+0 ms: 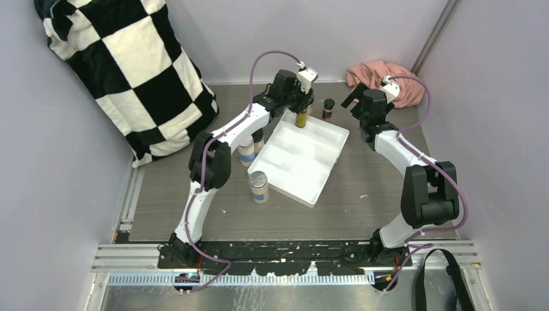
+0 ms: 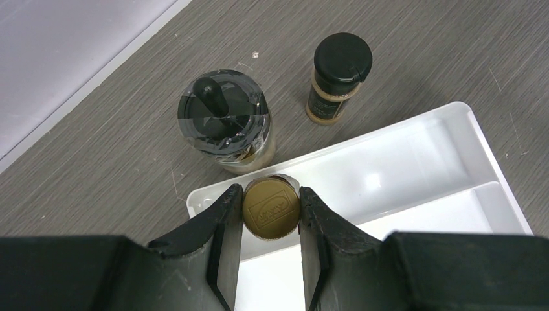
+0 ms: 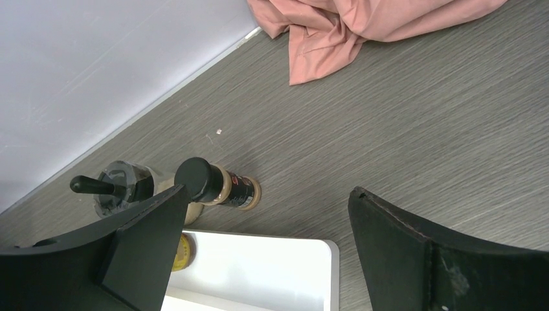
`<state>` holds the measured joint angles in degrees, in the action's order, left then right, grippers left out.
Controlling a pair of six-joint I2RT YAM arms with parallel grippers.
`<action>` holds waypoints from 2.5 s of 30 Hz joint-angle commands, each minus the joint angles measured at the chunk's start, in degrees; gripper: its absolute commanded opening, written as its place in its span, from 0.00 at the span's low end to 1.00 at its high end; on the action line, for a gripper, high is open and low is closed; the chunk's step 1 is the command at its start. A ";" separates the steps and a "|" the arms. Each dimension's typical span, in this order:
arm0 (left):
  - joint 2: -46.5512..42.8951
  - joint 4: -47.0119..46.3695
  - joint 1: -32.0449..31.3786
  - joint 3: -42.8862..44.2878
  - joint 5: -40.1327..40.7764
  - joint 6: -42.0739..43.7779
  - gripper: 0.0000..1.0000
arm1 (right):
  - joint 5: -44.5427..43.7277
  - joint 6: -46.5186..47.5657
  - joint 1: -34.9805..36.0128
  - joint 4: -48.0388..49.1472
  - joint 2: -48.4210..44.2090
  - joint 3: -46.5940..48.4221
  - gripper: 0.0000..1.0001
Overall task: Organize the condiment bottles
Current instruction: Place the bottle in the storage box, then pick up the bottle from the center of the board.
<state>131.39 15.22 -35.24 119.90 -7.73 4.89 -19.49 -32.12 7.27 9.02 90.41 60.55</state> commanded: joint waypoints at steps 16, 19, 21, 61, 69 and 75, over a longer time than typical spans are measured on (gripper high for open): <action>-1.23 -0.93 0.21 3.22 -0.07 -3.34 0.46 | -0.03 -0.84 -0.18 1.90 0.58 2.73 0.99; -1.41 -0.94 0.19 3.24 -0.37 -3.64 0.54 | 0.06 -0.76 -0.15 1.82 0.55 2.73 0.99; -1.46 -1.04 0.20 3.24 -0.61 -3.82 0.59 | 0.05 -0.68 -0.17 1.71 0.53 2.77 0.99; -13.23 38.78 4.63 12.01 33.64 -25.04 0.67 | 1.60 -1.68 -0.10 -5.84 -13.40 -1.80 0.99; -11.39 40.98 7.90 9.73 28.43 -27.65 0.64 | 1.29 -1.63 0.14 -6.38 -14.68 -2.68 0.99; -9.36 43.13 8.83 9.68 25.50 -29.17 0.61 | 1.04 -1.71 0.38 -6.38 -14.31 -2.94 0.99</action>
<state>121.19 56.05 -26.87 129.71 20.62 -22.44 -18.06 -33.17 7.35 1.54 78.08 57.78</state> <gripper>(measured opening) 0.621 0.993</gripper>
